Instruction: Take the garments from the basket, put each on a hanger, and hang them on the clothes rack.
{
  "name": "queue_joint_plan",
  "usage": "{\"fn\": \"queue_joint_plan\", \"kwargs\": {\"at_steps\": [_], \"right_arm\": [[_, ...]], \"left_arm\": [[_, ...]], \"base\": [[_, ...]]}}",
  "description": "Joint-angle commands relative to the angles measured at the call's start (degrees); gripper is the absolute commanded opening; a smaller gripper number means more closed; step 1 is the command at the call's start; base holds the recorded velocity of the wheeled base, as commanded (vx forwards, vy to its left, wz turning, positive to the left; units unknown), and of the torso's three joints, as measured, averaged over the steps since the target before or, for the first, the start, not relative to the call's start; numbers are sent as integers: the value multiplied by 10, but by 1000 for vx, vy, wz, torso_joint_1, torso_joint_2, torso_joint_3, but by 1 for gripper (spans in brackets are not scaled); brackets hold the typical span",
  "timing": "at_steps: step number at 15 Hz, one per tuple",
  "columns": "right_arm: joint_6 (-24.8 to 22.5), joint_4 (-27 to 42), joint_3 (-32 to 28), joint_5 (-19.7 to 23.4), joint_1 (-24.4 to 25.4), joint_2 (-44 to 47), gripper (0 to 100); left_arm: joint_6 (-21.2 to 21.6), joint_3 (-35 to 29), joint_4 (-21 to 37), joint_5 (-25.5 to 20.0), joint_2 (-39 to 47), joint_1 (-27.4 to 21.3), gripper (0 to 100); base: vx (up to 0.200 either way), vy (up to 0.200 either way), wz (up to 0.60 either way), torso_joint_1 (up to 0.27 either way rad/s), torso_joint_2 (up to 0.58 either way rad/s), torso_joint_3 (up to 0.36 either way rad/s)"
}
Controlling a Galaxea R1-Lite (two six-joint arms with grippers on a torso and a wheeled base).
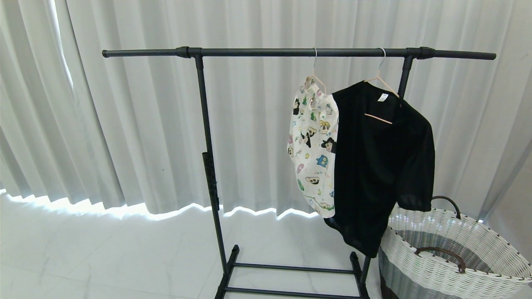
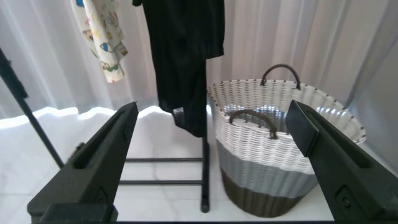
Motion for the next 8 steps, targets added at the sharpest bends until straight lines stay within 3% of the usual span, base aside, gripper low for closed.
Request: {"fn": "queue_joint_plan", "kwargs": {"at_steps": [1, 3, 8], "right_arm": [[-6, 0, 0, 0, 0, -2, 100], [19, 0, 0, -2, 0, -2, 100], [15, 0, 0, -2, 0, -2, 100]], "left_arm": [[0, 0, 0, 0, 1, 0, 100], [1, 0, 0, 0, 1, 0, 100], [0, 0, 0, 0, 1, 0, 100]], "base": [[0, 0, 0, 0, 0, 0], [0, 0, 0, 0, 0, 0], [0, 0, 0, 0, 0, 0]]}}
